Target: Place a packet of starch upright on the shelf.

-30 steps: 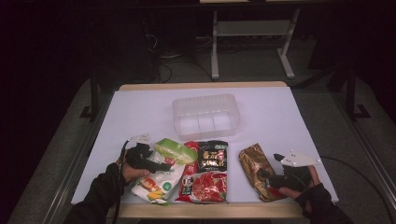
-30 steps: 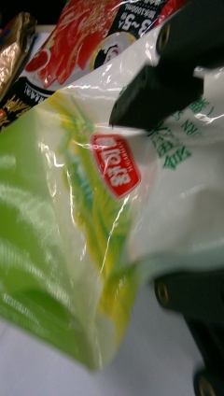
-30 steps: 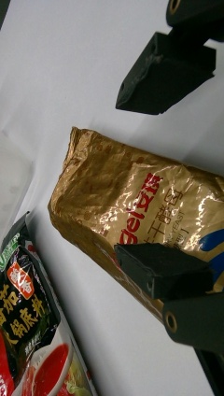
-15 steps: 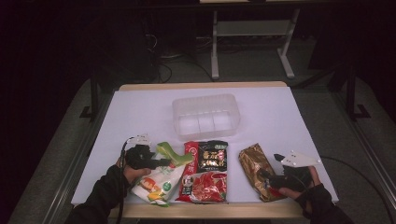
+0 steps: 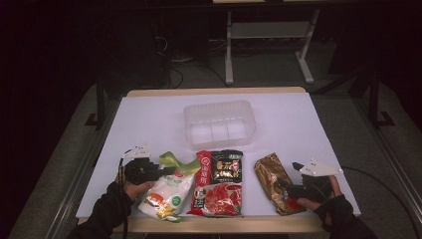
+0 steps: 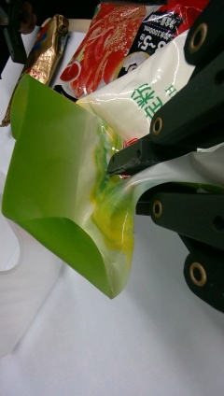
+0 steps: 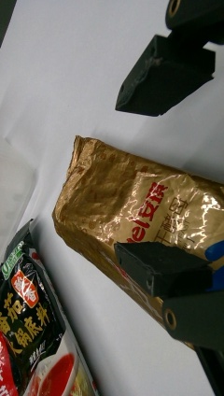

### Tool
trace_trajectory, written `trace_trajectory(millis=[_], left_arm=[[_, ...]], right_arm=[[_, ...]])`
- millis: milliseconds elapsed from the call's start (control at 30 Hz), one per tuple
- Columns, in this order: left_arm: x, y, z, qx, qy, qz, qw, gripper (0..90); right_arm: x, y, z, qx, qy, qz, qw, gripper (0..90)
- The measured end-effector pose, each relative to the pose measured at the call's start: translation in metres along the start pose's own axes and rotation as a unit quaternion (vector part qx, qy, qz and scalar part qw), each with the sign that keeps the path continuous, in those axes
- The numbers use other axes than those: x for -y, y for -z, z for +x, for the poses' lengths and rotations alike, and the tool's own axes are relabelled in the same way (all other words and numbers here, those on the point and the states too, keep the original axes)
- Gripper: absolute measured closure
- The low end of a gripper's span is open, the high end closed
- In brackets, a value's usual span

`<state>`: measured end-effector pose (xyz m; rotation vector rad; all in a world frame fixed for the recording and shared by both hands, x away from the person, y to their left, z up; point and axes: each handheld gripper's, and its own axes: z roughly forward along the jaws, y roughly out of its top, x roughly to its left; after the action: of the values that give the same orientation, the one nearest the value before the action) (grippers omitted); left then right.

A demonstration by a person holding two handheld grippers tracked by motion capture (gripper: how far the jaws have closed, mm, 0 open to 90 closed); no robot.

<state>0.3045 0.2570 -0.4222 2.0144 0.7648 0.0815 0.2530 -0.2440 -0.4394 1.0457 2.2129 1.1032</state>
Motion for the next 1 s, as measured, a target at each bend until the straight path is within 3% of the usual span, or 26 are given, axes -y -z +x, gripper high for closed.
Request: trace_trajectory(millis=[167, 400, 500, 733, 1000], left_arm=[[-0.004, 0.008, -0.007, 0.001, 0.001, -0.012, 0.9999, 85.6], [-0.014, 0.026, -0.021, 0.02, -0.003, -0.066, 0.9976, 86.6], [-0.015, 0.031, -0.025, 0.012, -0.016, -0.079, 0.9967, 86.6], [-0.021, 0.044, -0.031, -0.002, -0.023, -0.118, 0.9928, 87.0], [-0.023, 0.051, -0.031, -0.012, -0.02, -0.132, 0.991, 87.2]], right_arm=[[-0.002, -0.003, 0.0, -0.005, -0.001, 0.0, 1.0, 25.5], [-0.002, -0.004, -0.001, -0.008, 0.0, 0.004, 1.0, 25.7], [-0.003, -0.004, -0.002, -0.009, -0.002, 0.0, 1.0, 25.7], [-0.002, -0.005, -0.003, -0.009, -0.002, 0.001, 1.0, 25.5], [-0.002, -0.002, -0.003, -0.003, -0.008, -0.003, 1.0, 25.4]])
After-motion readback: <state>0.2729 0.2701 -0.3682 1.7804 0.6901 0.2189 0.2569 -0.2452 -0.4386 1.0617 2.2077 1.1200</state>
